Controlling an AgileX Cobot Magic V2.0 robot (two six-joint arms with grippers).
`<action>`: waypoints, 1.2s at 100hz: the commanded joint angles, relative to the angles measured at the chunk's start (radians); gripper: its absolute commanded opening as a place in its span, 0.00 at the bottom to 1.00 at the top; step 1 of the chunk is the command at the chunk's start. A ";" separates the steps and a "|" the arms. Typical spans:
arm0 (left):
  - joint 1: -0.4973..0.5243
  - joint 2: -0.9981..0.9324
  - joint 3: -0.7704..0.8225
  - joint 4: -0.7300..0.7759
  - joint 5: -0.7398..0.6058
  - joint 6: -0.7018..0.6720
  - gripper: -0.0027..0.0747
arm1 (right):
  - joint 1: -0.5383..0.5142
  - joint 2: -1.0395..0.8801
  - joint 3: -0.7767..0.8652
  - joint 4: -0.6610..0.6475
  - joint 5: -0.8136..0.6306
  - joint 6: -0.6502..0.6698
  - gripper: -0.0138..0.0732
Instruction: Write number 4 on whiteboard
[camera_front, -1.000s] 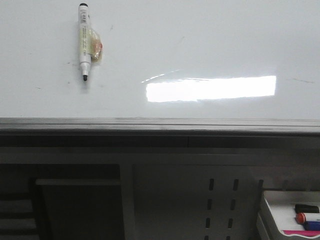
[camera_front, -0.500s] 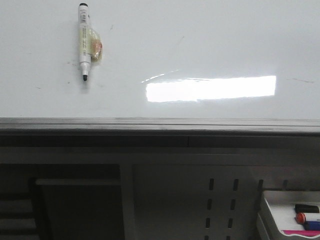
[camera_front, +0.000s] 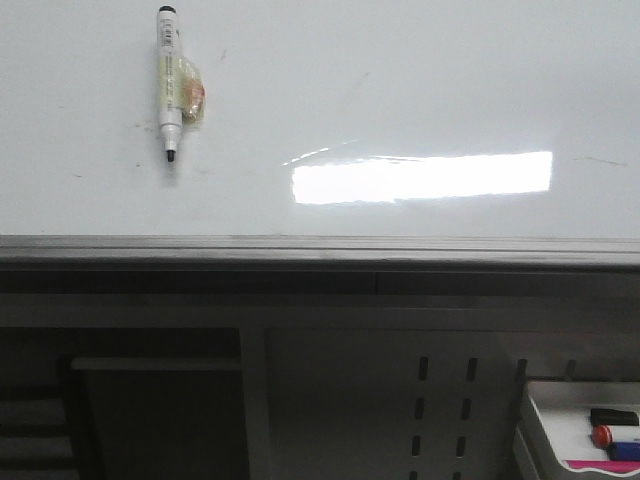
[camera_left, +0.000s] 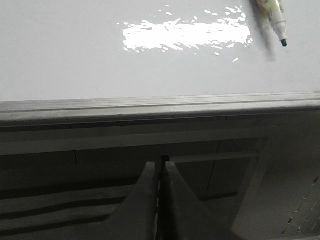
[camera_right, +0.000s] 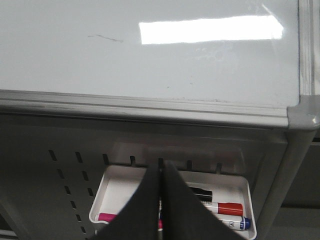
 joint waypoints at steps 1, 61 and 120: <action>0.002 -0.025 0.035 -0.017 -0.042 -0.009 0.01 | -0.001 -0.017 0.019 -0.012 -0.063 -0.003 0.08; 0.002 -0.025 0.034 -0.734 -0.160 -0.004 0.01 | -0.001 -0.017 0.018 0.703 -0.467 0.001 0.08; -0.001 0.347 -0.352 -0.469 0.093 0.198 0.03 | -0.001 0.074 -0.331 0.477 -0.113 -0.047 0.10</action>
